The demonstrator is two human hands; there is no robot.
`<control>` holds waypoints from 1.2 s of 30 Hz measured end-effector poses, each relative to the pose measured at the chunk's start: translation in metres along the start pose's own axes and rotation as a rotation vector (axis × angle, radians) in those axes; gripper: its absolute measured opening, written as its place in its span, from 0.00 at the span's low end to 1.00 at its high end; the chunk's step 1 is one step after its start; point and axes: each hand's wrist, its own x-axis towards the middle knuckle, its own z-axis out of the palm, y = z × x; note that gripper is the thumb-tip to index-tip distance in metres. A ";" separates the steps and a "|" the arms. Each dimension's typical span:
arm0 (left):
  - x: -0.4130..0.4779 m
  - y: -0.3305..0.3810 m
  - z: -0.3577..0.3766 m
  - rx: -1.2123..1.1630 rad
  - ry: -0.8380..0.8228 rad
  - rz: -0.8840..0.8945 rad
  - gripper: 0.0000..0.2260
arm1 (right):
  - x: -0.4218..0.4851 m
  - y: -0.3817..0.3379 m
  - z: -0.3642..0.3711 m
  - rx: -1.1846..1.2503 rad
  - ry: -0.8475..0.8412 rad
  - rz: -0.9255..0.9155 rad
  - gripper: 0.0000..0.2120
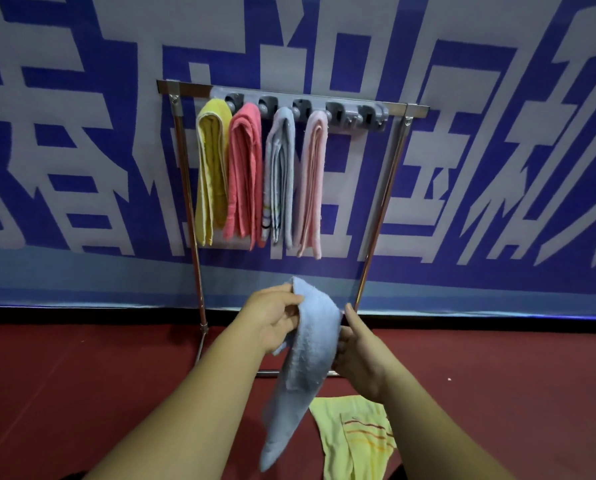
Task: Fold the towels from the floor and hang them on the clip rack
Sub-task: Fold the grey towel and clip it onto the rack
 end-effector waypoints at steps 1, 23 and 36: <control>-0.002 -0.002 -0.002 -0.023 -0.021 0.007 0.15 | -0.003 0.003 0.001 0.021 -0.010 -0.023 0.32; -0.016 0.057 0.011 -0.224 0.049 0.317 0.16 | -0.022 -0.087 0.010 -0.023 -0.051 -0.274 0.09; -0.056 0.097 0.028 0.429 -0.150 0.330 0.12 | -0.063 -0.189 0.037 -0.193 -0.190 -0.237 0.09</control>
